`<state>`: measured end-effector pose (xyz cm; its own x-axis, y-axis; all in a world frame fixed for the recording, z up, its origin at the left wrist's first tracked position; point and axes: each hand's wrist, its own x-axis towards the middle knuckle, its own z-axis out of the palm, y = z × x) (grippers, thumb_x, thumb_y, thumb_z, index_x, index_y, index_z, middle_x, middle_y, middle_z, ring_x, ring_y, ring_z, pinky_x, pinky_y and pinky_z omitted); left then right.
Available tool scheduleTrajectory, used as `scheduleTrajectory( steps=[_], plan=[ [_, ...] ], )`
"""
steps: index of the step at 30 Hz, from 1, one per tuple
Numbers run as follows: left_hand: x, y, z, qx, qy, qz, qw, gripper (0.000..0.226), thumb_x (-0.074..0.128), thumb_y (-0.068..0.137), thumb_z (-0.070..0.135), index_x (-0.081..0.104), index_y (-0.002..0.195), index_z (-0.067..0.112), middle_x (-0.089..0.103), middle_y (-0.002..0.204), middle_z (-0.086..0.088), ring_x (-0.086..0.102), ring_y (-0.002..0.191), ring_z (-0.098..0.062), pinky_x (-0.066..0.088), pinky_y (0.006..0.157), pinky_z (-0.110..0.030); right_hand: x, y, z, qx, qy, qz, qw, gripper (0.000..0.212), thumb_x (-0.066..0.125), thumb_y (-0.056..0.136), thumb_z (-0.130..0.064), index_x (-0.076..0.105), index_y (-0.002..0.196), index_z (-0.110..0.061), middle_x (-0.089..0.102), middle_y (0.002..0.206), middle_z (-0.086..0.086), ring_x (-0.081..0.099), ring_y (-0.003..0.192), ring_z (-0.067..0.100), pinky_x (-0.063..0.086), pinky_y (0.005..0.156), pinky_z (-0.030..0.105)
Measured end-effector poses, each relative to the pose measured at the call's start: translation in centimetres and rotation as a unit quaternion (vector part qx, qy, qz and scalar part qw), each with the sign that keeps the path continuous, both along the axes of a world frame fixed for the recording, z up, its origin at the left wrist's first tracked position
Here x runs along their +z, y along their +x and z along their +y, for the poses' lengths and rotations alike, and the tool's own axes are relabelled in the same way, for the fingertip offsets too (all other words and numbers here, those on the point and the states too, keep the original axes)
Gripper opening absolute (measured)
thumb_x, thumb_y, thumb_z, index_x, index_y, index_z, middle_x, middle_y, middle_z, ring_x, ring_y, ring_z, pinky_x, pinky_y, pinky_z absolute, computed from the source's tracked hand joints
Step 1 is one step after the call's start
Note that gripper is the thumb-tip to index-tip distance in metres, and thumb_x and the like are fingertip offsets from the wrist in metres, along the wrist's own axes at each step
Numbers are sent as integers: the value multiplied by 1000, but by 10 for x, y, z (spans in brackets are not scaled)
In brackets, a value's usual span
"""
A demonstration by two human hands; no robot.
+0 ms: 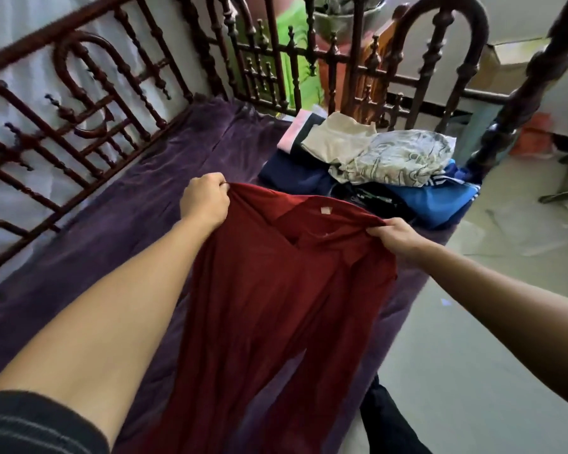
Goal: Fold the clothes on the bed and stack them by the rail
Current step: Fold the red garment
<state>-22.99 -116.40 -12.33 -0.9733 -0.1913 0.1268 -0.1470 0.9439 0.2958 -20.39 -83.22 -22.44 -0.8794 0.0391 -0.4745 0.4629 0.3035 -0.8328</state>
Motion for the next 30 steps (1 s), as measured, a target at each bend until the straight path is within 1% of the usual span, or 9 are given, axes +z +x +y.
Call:
scheduleTrajectory(
  steps=[5,8,11,14,17,20,23,26,30],
  plan=[
    [-67,-114,71,-1,24,-50,998,22,49,94,24,65,93,8,65,98,-24,57,95,-42,43,74,-40,-75,-102,58,-36,56,-55,996,13,61,88,-12,67,81,-3,61,77,16,57,70,28,48,69,44],
    [-115,-170,116,-9,62,-99,993,23,49,94,21,66,93,6,66,96,-22,57,94,-40,43,75,-39,-118,-148,93,-42,132,-82,987,21,60,86,-16,65,69,-4,63,71,14,59,65,28,49,65,40],
    [-161,-205,146,-13,100,-139,985,22,53,92,21,68,90,6,68,94,-20,58,94,-38,43,80,-38,-156,-176,115,-10,206,-96,974,20,56,84,-21,65,78,-5,65,78,13,64,82,34,46,64,35],
    [-192,-211,148,-6,126,-182,975,21,60,89,25,68,102,10,69,101,-14,60,99,-31,43,83,-33,-185,-185,115,67,280,-107,952,28,53,88,-29,61,106,-9,64,104,17,61,98,37,40,70,31],
    [-206,-184,117,20,116,-234,965,32,65,87,25,63,115,8,64,114,-18,58,108,-32,42,93,-34,-192,-178,99,168,392,-84,901,47,56,87,-34,45,127,-13,54,121,19,53,109,40,40,78,41],
    [-211,-124,65,88,92,-285,950,31,65,87,22,64,114,6,65,114,-19,59,108,-32,44,94,-35,-185,-163,65,268,466,77,840,63,63,78,-28,42,136,-17,46,134,14,40,122,37,34,95,50],
    [-217,-46,22,176,75,-342,920,28,67,86,22,66,111,8,68,111,-16,62,106,-31,47,91,-35,-183,-147,14,366,408,183,816,57,64,75,-27,53,130,-22,47,138,8,39,128,31,33,96,47],
    [-227,31,-3,256,65,-390,882,26,69,85,23,67,108,11,69,109,-14,63,105,-30,48,89,-35,-190,-134,-43,468,355,181,789,38,54,83,-31,57,120,-22,51,131,3,44,121,27,37,91,40],
    [-250,118,-17,329,78,-436,834,29,69,85,25,66,110,10,67,114,-14,61,110,-29,46,93,-33,-202,-122,-100,542,336,195,745,28,51,88,-30,56,113,-18,54,118,6,49,112,28,41,86,40]
  ],
)
